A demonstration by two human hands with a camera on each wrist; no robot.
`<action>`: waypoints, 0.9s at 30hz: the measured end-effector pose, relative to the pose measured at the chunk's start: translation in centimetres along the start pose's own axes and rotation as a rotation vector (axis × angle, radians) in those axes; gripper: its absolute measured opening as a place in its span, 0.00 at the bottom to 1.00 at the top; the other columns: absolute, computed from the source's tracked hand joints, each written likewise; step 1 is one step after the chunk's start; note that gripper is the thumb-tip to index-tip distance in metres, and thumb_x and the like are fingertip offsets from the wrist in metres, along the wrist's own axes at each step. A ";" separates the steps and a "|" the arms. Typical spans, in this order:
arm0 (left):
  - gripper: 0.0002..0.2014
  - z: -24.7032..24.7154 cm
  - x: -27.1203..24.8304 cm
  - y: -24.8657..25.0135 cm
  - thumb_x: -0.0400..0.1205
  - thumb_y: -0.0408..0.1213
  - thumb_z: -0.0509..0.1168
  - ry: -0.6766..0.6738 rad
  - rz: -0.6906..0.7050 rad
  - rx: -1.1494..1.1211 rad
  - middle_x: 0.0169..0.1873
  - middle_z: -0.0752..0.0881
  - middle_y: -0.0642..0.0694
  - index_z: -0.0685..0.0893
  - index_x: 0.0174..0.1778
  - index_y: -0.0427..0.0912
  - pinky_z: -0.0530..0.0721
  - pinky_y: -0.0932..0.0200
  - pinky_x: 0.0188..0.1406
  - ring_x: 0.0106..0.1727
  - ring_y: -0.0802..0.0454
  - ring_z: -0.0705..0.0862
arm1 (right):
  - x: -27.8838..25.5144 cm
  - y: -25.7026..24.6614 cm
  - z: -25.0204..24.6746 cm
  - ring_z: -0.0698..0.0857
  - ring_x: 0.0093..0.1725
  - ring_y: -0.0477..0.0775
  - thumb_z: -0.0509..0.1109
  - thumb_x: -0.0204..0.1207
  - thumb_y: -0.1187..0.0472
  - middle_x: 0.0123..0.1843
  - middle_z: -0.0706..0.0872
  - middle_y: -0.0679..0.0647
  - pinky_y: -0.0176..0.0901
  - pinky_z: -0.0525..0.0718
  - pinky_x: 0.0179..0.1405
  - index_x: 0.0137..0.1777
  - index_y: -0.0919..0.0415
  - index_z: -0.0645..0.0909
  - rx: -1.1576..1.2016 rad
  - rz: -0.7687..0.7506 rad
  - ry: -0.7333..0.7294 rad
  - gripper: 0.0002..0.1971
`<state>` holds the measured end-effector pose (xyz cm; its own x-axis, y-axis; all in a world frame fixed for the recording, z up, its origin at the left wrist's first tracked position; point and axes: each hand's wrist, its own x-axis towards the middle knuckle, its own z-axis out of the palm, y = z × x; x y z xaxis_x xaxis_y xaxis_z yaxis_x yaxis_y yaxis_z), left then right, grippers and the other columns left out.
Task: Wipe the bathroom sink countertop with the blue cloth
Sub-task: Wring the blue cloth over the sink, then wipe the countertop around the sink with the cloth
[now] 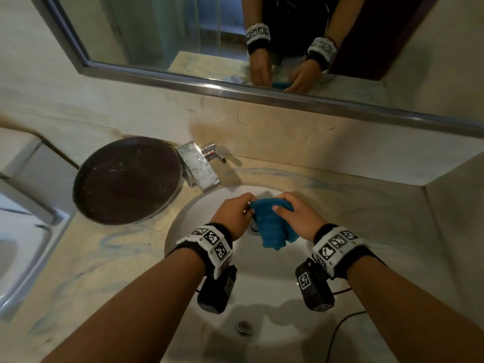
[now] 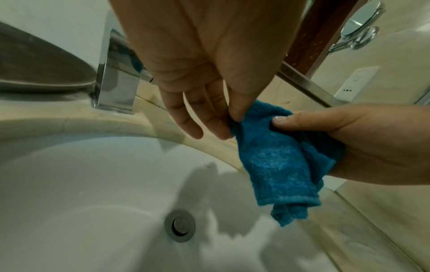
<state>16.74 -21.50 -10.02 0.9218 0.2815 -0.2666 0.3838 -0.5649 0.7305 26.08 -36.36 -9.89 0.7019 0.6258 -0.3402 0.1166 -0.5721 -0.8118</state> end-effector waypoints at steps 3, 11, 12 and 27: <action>0.13 0.6 0.9 -1.1 0.84 0.34 0.58 -0.048 -0.031 0.039 0.57 0.85 0.44 0.77 0.64 0.46 0.73 0.63 0.52 0.56 0.47 0.82 | 1.6 1.4 -0.3 0.81 0.52 0.58 0.60 0.82 0.59 0.49 0.82 0.54 0.50 0.78 0.52 0.53 0.56 0.74 -0.025 0.051 0.058 0.04; 0.20 0.8 3.1 -3.2 0.84 0.43 0.57 -0.046 -0.062 0.251 0.75 0.68 0.47 0.68 0.74 0.51 0.69 0.47 0.72 0.74 0.45 0.68 | 8.7 0.2 -2.6 0.77 0.65 0.60 0.58 0.81 0.63 0.68 0.76 0.62 0.51 0.76 0.66 0.72 0.60 0.69 -0.074 -0.010 0.312 0.19; 0.22 0.8 3.4 -3.4 0.84 0.44 0.57 -0.036 -0.074 0.289 0.77 0.65 0.48 0.66 0.75 0.52 0.67 0.45 0.74 0.76 0.44 0.65 | 9.7 0.0 -2.5 0.75 0.67 0.62 0.58 0.80 0.65 0.69 0.74 0.63 0.54 0.74 0.70 0.73 0.59 0.68 -0.123 -0.028 0.310 0.21; 0.33 2.6 8.4 -6.6 0.85 0.53 0.49 -0.035 -0.310 0.614 0.81 0.33 0.42 0.38 0.82 0.53 0.47 0.31 0.78 0.83 0.39 0.37 | 14.9 3.2 1.5 0.65 0.75 0.60 0.58 0.82 0.57 0.77 0.63 0.54 0.54 0.65 0.75 0.76 0.48 0.67 -0.682 -0.065 0.036 0.21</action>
<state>22.08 -17.44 -18.74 0.7620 0.4816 -0.4330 0.5820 -0.8025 0.1316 35.85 -28.01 -18.27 0.6996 0.6592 -0.2755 0.5676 -0.7470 -0.3460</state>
